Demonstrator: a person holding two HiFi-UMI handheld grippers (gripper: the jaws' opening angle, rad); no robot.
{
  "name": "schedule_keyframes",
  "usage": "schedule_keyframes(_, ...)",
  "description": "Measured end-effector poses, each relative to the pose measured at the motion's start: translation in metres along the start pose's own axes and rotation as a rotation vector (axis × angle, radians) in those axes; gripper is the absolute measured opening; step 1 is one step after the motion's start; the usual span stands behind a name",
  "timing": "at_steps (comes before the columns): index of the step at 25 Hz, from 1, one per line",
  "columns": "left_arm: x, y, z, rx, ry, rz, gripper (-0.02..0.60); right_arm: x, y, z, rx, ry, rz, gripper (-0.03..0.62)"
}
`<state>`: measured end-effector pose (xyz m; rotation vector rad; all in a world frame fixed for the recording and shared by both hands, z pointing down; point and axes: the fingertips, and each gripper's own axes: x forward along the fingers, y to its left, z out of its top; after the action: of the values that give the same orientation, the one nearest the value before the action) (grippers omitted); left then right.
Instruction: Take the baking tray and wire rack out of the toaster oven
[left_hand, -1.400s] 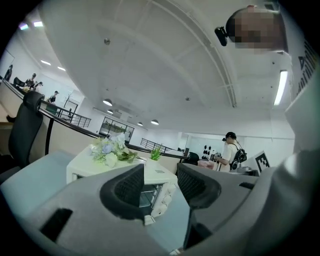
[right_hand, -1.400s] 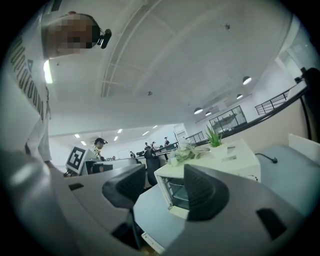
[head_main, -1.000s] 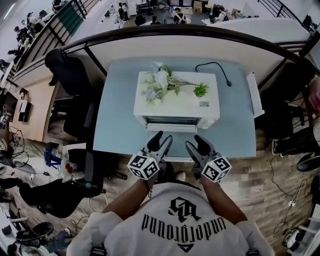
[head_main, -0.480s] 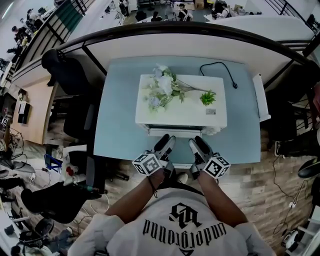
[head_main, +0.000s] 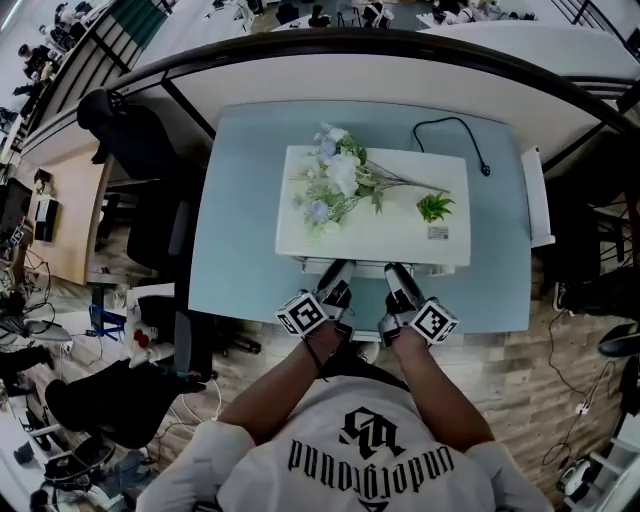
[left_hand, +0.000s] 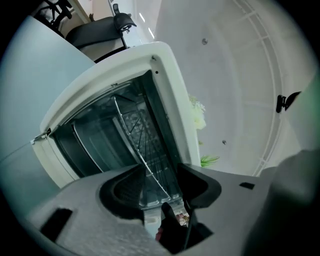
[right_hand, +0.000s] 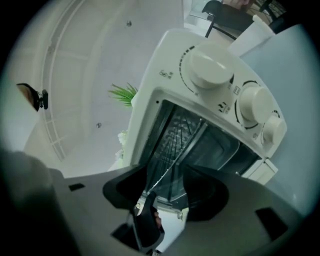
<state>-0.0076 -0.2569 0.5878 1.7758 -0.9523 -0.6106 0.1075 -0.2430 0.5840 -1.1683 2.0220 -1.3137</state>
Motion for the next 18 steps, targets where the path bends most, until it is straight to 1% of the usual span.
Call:
schedule_keyframes(4, 0.013, 0.012, 0.008, -0.025, -0.013, 0.005, 0.221, 0.018, -0.008, 0.003, 0.038, -0.023, 0.009, 0.214)
schedule_keyframes(6, 0.018, 0.015, 0.012, -0.029, -0.016, 0.005, 0.221, 0.026, -0.009, 0.006, 0.045, -0.032, 0.011, 0.215)
schedule_keyframes(9, 0.025, 0.017, 0.015, -0.038, -0.017, 0.006, 0.221, 0.039, -0.007, 0.011, 0.043, -0.043, 0.038, 0.215)
schedule_keyframes(14, 0.039, 0.03, 0.026, -0.037, -0.034, 0.017, 0.221, 0.054, -0.02, 0.018, 0.063, -0.063, 0.015, 0.215)
schedule_keyframes(18, 0.049, 0.034, 0.03, -0.054, -0.043, 0.016, 0.216, 0.066, -0.014, 0.024, 0.052, -0.082, 0.06, 0.213)
